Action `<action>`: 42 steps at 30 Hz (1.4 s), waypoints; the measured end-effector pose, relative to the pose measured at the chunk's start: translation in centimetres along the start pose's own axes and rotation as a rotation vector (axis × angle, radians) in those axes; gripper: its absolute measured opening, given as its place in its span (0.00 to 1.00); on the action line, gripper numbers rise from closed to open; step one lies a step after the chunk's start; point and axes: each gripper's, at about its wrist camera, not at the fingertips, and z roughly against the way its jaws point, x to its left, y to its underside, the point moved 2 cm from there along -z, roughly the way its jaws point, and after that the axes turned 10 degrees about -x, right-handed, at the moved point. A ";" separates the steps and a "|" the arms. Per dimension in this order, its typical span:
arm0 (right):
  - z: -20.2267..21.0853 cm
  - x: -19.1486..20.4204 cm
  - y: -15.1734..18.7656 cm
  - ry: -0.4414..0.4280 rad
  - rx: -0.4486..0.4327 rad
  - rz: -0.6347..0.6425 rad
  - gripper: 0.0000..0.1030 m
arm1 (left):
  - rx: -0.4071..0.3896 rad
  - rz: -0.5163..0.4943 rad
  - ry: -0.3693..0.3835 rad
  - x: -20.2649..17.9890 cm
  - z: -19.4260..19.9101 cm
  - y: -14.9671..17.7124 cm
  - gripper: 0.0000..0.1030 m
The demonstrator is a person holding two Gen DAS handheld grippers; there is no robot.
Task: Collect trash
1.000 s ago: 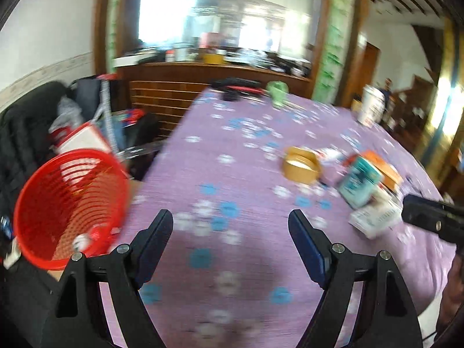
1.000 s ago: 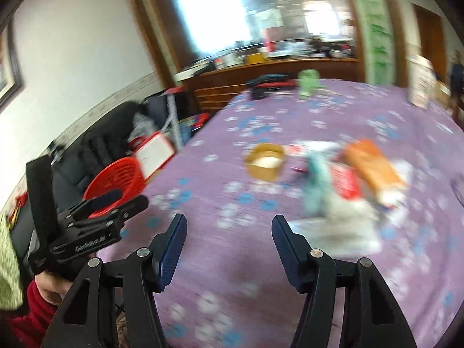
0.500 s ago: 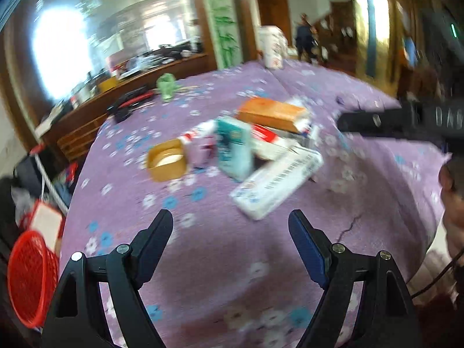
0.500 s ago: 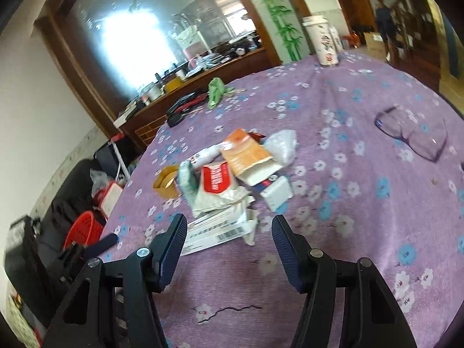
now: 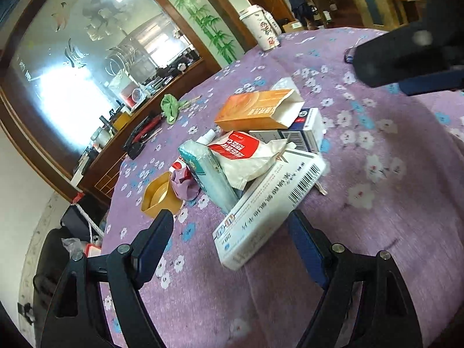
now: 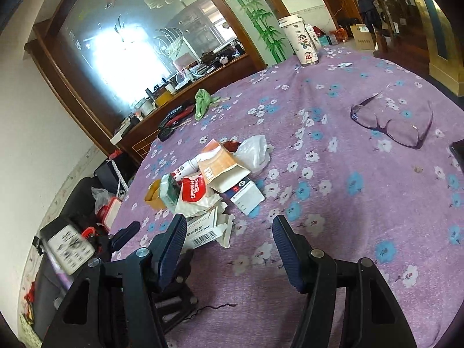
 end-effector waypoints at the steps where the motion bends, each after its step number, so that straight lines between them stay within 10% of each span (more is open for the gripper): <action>1: 0.1 -0.1 0.0 0.002 -0.003 -0.001 0.64 | 0.001 0.001 0.008 -0.1 -0.4 -0.1 0.73; 7: 0.8 -1.9 -0.9 0.035 -0.040 -0.058 0.64 | 0.035 0.027 0.022 0.0 -2.0 0.1 0.33; 14: 0.7 -1.5 -1.0 0.042 -0.033 -0.043 0.64 | 0.037 0.130 0.060 1.7 -2.0 0.8 0.20; 42: -13.5 6.7 -2.0 0.177 0.154 0.528 0.68 | 0.069 0.653 0.272 13.5 0.6 8.7 0.13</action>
